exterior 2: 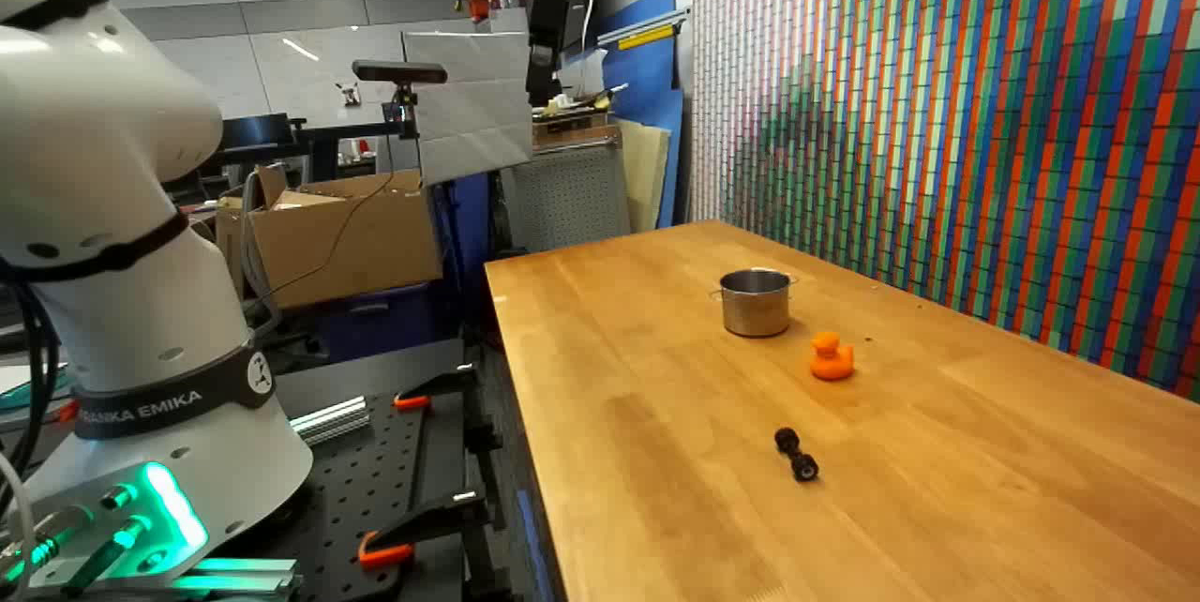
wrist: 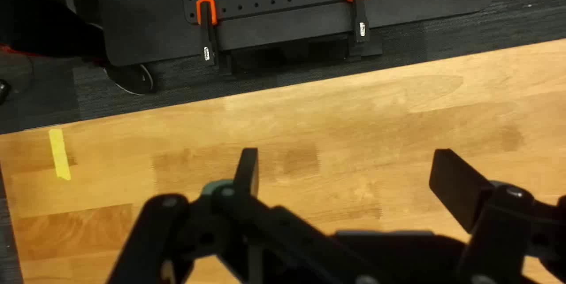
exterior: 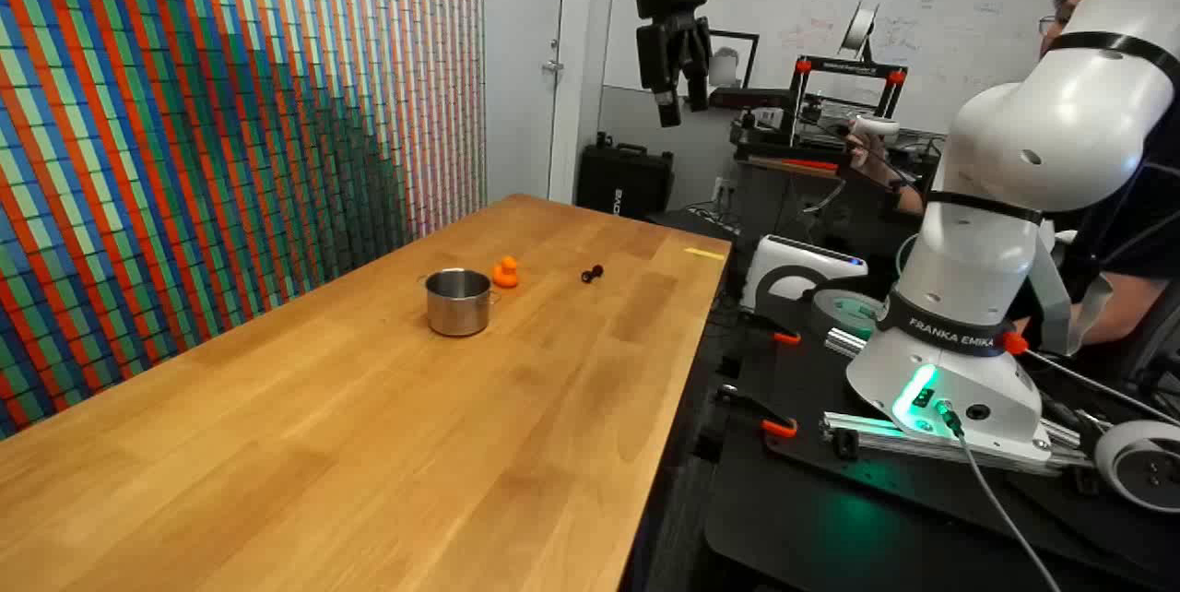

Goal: Place the orange rubber duck in the pot

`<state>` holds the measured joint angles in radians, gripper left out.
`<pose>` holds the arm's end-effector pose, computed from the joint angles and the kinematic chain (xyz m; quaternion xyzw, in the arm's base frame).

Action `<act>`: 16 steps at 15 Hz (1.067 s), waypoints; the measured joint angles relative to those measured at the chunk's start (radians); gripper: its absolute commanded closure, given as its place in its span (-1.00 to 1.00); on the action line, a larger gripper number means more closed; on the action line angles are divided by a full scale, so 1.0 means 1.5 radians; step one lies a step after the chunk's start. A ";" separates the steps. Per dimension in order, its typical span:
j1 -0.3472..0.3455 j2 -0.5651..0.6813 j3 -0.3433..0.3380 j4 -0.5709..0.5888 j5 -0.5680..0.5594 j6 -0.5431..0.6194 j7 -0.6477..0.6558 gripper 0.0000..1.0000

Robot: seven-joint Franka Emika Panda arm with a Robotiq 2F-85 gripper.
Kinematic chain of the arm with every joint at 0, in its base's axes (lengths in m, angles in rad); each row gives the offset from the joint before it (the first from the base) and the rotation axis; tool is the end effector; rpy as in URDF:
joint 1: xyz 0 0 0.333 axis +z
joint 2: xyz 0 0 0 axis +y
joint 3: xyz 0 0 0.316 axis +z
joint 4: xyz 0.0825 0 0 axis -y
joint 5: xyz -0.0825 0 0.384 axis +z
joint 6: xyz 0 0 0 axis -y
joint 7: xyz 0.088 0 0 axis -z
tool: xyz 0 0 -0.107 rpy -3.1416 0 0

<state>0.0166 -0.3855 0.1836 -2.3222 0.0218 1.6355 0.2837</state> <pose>0.3898 0.0853 0.4654 0.9864 -0.0554 -0.1431 0.0583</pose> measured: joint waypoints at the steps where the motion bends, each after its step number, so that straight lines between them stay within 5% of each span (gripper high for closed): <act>1: 0.000 0.000 0.000 0.001 0.000 0.001 0.000 -1.00; 9: 0.000 0.028 -0.013 0.013 0.001 0.021 -0.011 -1.00; 16: -0.018 0.257 -0.101 0.176 0.001 0.114 -0.088 -1.00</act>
<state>-0.0097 0.0005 0.0316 -2.0575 0.0228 1.8070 0.1522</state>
